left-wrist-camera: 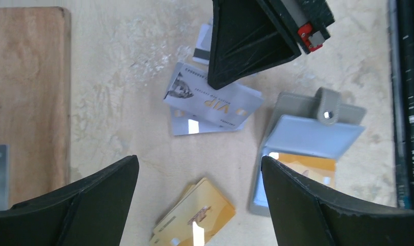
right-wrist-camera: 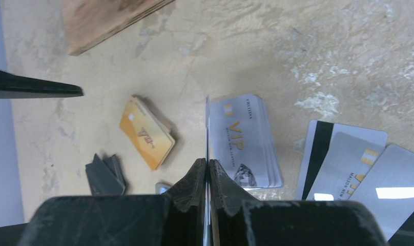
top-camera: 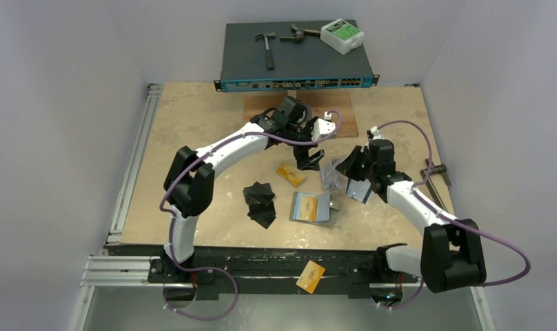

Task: Put the credit cards into the card holder
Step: Pick up the credit card from the center of the board, then insert the credit card into the card holder.

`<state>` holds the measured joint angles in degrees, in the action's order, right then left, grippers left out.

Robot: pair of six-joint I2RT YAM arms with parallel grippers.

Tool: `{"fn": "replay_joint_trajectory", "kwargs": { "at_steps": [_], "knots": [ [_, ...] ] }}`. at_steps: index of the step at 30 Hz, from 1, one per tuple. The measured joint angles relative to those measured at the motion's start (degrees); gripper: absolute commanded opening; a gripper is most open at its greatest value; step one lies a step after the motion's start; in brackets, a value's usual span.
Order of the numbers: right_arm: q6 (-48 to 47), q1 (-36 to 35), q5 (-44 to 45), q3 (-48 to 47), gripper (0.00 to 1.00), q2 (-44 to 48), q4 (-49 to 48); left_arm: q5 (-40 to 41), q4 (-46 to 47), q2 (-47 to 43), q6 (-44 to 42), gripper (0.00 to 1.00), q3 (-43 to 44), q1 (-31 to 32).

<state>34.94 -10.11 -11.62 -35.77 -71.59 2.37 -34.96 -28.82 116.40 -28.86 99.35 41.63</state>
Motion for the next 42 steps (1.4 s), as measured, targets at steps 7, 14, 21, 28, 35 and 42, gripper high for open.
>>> {"fn": "replay_joint_trajectory", "kwargs": {
  "at_steps": [7,14,21,28,35,42],
  "knots": [
    [0.04,1.77,-3.78,2.62,0.0,4.81,-2.38,-8.5,1.01,2.32,12.35,0.9,3.13,-1.44],
    [0.28,3.06,-5.11,4.63,0.0,12.15,-2.89,-13.7,9.33,3.65,29.7,0.92,-0.26,-6.12],
    [2.23,4.48,-10.38,6.49,0.0,18.23,-4.85,-19.28,21.24,3.65,44.89,0.94,-7.67,-7.32],
    [5.42,5.42,-16.74,7.5,0.0,21.53,-8.41,-23.85,34.47,3.39,57.18,0.82,-13.7,-6.71],
    [7.76,5.66,-19.56,8.15,0.0,22.12,-10.99,-26.88,42.34,1.88,64.26,0.66,-16.85,-6.73],
    [7.91,5.68,-19.63,8.15,0.0,22.1,-11.17,-28.81,46.62,0.68,67.08,0.62,-18.01,-6.73]
  ]
}}
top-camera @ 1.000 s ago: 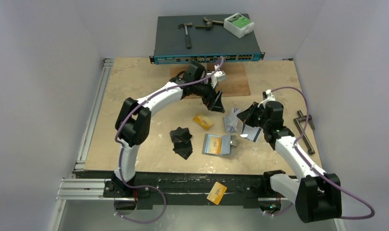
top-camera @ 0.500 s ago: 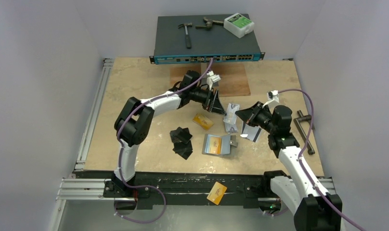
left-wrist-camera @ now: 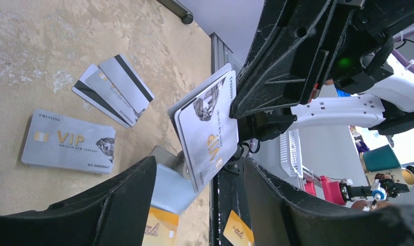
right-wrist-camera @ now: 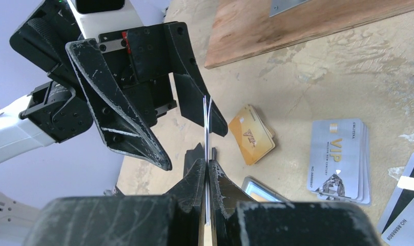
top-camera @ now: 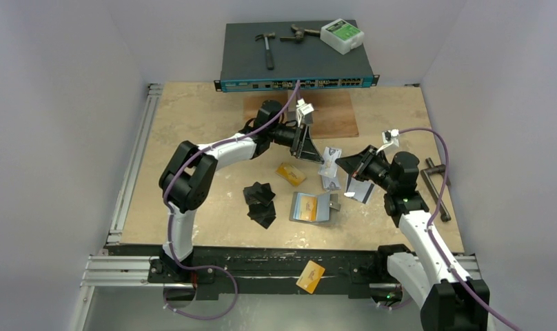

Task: Put the credit cards into the card holder
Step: Insert the credit card into the card holder.

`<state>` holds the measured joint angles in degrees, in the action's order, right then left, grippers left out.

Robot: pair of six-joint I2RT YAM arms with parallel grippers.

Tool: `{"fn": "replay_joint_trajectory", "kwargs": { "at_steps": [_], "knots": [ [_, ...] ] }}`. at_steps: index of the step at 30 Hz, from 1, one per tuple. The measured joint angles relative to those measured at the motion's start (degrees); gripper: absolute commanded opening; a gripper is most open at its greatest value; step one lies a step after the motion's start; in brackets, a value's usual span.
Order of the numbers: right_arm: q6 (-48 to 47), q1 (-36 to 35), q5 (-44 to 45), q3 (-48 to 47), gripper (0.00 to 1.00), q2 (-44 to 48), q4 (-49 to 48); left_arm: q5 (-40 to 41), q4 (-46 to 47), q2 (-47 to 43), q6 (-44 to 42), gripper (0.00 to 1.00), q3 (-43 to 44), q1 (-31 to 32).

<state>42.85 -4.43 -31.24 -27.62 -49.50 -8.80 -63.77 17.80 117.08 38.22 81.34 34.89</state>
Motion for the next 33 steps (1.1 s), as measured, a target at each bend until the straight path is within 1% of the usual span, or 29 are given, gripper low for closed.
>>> {"fn": "replay_joint_trajectory", "kwargs": {
  "at_steps": [4,7,13,20,26,28,33],
  "knots": [
    [-0.02,0.0,0.0,0.0,0.0,0.0,0.0,-0.42,0.92,-0.24,0.24,0.58,-0.26,0.0],
    [-0.04,0.0,0.0,0.0,0.0,0.0,0.02,-0.59,1.01,-0.24,0.24,0.51,-0.28,0.0],
    [-0.37,0.0,0.11,0.0,0.0,-0.17,0.2,-0.92,0.96,-0.24,0.33,0.4,-0.33,0.0],
    [-0.83,0.0,0.22,0.0,0.0,-0.68,0.42,-1.73,0.94,-0.24,0.76,0.35,-0.33,0.0],
    [-1.25,0.0,0.24,0.0,0.0,-1.07,0.61,-2.12,0.96,-0.24,1.25,0.35,-0.33,0.0],
    [-1.29,0.0,0.22,0.0,0.0,-1.29,0.63,-2.05,0.39,-0.24,0.87,0.38,-0.26,0.0],
    [-1.29,0.0,0.2,0.0,0.0,-1.42,0.63,-0.83,-6.01,-0.24,-3.67,0.44,0.96,-0.13]
  ]
}}
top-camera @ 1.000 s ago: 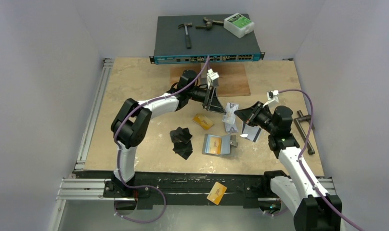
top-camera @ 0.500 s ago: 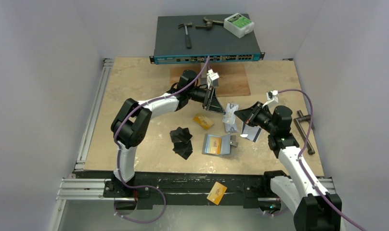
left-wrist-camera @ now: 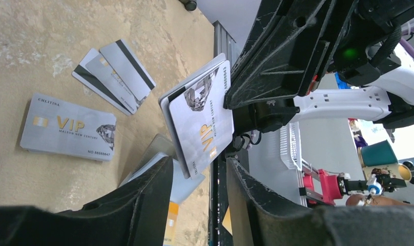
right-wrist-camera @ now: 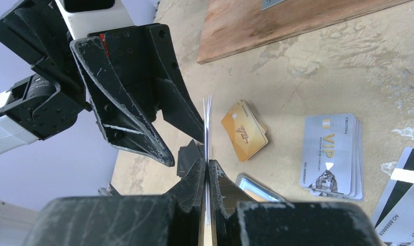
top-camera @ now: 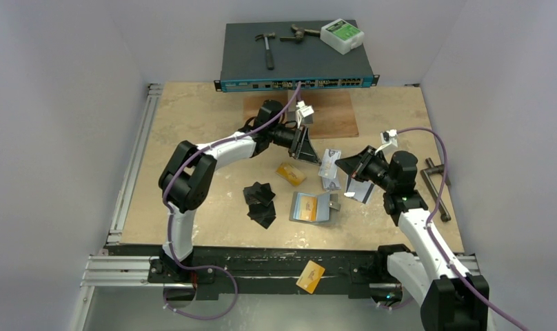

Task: Put the credit cards into the card holder
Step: Insert the credit card into the card holder.

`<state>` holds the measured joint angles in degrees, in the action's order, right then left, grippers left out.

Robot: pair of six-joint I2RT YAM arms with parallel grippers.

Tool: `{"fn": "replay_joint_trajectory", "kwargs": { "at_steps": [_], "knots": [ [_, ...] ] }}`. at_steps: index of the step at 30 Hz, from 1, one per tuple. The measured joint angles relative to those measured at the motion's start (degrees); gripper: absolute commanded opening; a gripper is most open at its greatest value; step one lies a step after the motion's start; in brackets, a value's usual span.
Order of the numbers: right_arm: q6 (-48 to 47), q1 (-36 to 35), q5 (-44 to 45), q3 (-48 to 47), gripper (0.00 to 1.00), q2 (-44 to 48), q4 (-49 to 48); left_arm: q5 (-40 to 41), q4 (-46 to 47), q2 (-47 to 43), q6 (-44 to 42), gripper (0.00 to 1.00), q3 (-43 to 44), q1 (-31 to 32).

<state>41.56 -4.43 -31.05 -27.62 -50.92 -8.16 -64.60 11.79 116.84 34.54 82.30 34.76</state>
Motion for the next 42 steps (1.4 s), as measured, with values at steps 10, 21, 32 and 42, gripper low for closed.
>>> {"fn": "replay_joint_trajectory", "kwargs": {
  "at_steps": [10,21,32,42],
  "knots": [
    [0.94,0.0,-0.48,0.11,0.0,-0.72,-1.88,0.13,-0.24,0.0,-0.11,0.45,0.09,0.22],
    [3.65,0.09,-1.79,1.92,0.0,-1.22,-6.01,0.79,-0.92,0.0,-1.44,0.36,0.09,1.44],
    [3.76,0.37,-3.28,2.14,0.0,-2.03,-5.92,0.07,-1.2,0.07,-2.64,0.15,0.09,0.59],
    [3.17,0.31,-6.45,2.01,0.35,-4.59,-5.77,-2.32,1.66,0.07,0.02,0.09,0.11,0.24]
  ]
}}
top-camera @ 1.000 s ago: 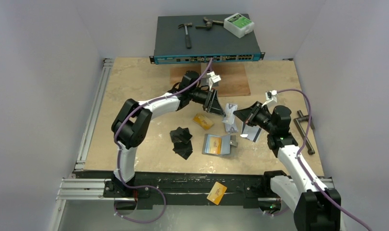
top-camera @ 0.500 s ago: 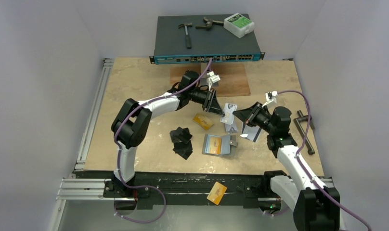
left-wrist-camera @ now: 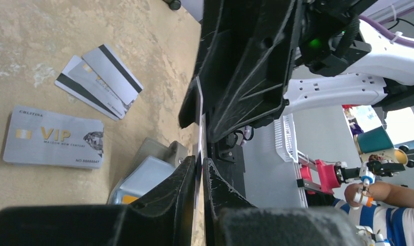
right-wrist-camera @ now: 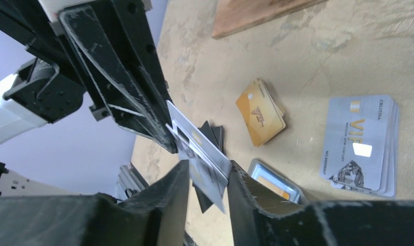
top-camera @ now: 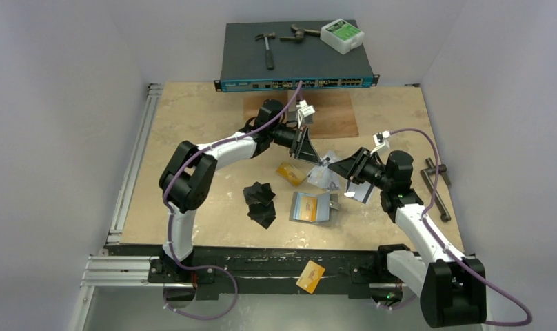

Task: Put the credit cards into the card holder
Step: Insert the credit card into the card holder.

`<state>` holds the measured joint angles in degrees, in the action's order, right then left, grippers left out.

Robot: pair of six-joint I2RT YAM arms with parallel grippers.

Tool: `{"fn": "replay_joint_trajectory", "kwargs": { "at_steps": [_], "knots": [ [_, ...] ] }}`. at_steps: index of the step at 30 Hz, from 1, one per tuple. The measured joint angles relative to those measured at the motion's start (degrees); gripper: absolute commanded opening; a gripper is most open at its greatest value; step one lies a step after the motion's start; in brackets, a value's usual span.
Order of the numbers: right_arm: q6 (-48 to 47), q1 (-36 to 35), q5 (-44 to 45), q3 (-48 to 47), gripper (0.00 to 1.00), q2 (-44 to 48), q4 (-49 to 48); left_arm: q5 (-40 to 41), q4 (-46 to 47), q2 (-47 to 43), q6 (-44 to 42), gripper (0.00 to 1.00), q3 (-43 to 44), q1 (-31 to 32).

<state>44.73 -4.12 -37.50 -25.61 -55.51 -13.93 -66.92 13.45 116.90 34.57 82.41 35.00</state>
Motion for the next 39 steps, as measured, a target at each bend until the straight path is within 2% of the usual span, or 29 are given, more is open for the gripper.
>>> {"fn": "replay_joint_trajectory", "kwargs": {
  "at_steps": [3,6,10,12,14,21,28,33,37,39],
  "knots": [
    [0.02,-0.02,-1.49,0.02,0.38,-1.42,0.17,-0.9,1.68,0.0,1.25,0.09,0.0,0.15],
    [0.55,-0.02,-2.32,0.22,0.35,-1.46,-0.68,-1.4,3.23,0.0,2.51,0.09,0.0,0.26],
    [1.77,-0.04,-2.62,0.76,0.21,-1.81,-2.84,-1.6,4.74,0.02,4.02,0.09,0.0,0.28],
    [2.47,-0.04,-2.84,0.98,0.08,-1.92,-3.82,-1.46,5.22,0.11,4.28,0.09,0.0,0.24],
    [3.04,-0.04,-3.52,1.16,0.0,-1.66,-4.66,-1.03,5.38,0.35,4.39,0.09,0.0,-0.07],
    [3.15,-0.22,-1.46,1.33,0.0,1.42,-3.34,-0.07,4.61,1.84,3.8,0.1,1.09,0.2],
    [-2.32,-0.24,8.11,0.17,0.0,3.82,4.31,1.14,-4.42,8.04,-2.08,0.14,12.87,1.18],
    [-5.86,-0.24,13.09,-0.37,0.0,3.76,9.7,1.27,-8.2,8.37,-4.48,0.24,15.3,1.57],
    [-7.93,-0.24,16.28,-0.55,0.0,3.8,13.44,1.68,-10.73,8.37,-6.58,0.26,15.52,1.51],
    [-8.31,-0.24,17.14,-0.55,0.0,3.82,14.19,1.9,-11.76,8.37,-7.21,0.33,15.52,1.51]
  ]
}}
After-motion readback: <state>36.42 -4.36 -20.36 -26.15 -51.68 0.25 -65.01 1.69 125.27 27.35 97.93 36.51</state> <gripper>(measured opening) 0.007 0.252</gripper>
